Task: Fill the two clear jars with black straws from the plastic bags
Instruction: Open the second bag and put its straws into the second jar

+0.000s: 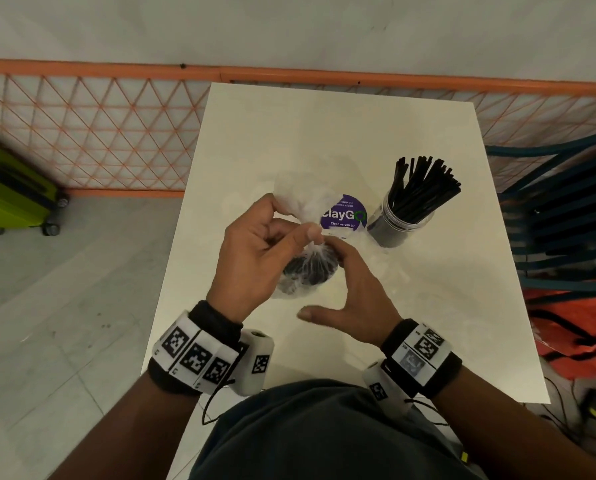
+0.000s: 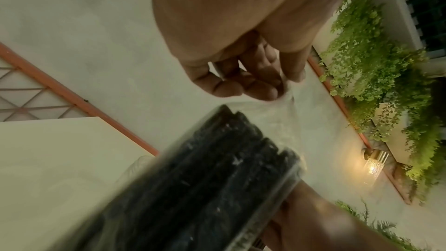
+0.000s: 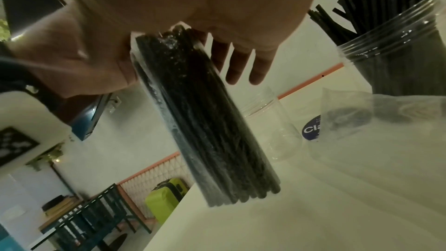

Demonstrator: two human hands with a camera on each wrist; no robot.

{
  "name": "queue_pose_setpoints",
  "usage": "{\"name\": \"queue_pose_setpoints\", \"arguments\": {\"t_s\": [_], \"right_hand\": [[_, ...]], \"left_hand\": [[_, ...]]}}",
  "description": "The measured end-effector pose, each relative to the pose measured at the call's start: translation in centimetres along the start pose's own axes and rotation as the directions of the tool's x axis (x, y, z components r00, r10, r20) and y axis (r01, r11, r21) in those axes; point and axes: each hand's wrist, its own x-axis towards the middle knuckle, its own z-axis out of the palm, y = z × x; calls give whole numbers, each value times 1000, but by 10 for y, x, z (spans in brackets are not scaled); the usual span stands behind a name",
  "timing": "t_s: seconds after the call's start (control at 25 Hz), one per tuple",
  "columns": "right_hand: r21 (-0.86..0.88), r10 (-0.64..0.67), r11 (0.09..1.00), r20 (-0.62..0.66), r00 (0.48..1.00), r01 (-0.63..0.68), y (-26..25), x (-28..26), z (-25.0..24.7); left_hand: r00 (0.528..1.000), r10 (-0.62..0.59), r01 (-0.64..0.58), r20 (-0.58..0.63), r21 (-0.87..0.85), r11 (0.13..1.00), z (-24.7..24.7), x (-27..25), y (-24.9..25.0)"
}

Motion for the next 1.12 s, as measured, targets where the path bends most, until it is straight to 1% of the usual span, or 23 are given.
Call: {"name": "queue_pose_setpoints", "arguments": {"t_s": [0.04, 0.12, 0.2, 0.28, 0.4, 0.48, 0.56, 0.6, 0.68, 0.76, 0.84, 0.88, 1.04, 1.12], "right_hand": [[-34, 27, 999, -53, 998, -29, 1, 3, -2], [-6, 74, 997, -160, 984, -76, 8, 3, -13], [32, 79, 997, -199, 977, -74, 17, -1, -24], [4, 70, 997, -186, 980, -71, 21, -6, -29], [24, 65, 998, -143, 988, -62, 20, -9, -27], [49, 38, 998, -73, 997, -35, 16, -9, -23], [25, 59, 998, 3, 998, -60, 9, -7, -18], [-11, 83, 997, 19, 996, -83, 5, -4, -15], [-69, 101, 993, 15, 995, -100, -1, 2, -10], [-33, 58, 998, 6, 998, -58, -6, 6, -8], [18, 7, 1000, 19, 1000, -8, -8, 8, -6], [17, -2, 1000, 27, 1000, 1, -9, 8, -5], [-67, 39, 997, -6, 999, -39, -9, 14, 2], [-72, 66, 995, -27, 997, -68, -6, 18, 4]], "left_hand": [[1000, 3, -4, 13, 11, 1000, 0, 1, 2], [1000, 18, -19, 25, 44, 999, -1, 1, 1], [1000, 17, -18, 25, 60, 998, -5, 1, -3], [999, 12, -15, 38, 80, 997, -6, 1, -5], [999, 47, -51, 25, 184, 982, -8, 2, -10], [997, 76, -81, 32, 206, 975, -9, 3, -10], [996, 62, -72, 58, 197, 978, -8, 5, -11], [996, 56, -68, 72, 191, 979, -7, 6, -12], [995, 48, -63, 88, 174, 983, -4, 6, -13], [995, 43, -57, 85, 161, 985, -3, 7, -14], [996, 44, -56, 81, 150, 987, -5, 7, -13], [996, 42, -54, 84, 145, 988, -6, 7, -13], [991, 50, -65, 125, 123, 990, -5, 6, -13], [989, 51, -64, 136, 87, 994, -3, 4, -16]]}}
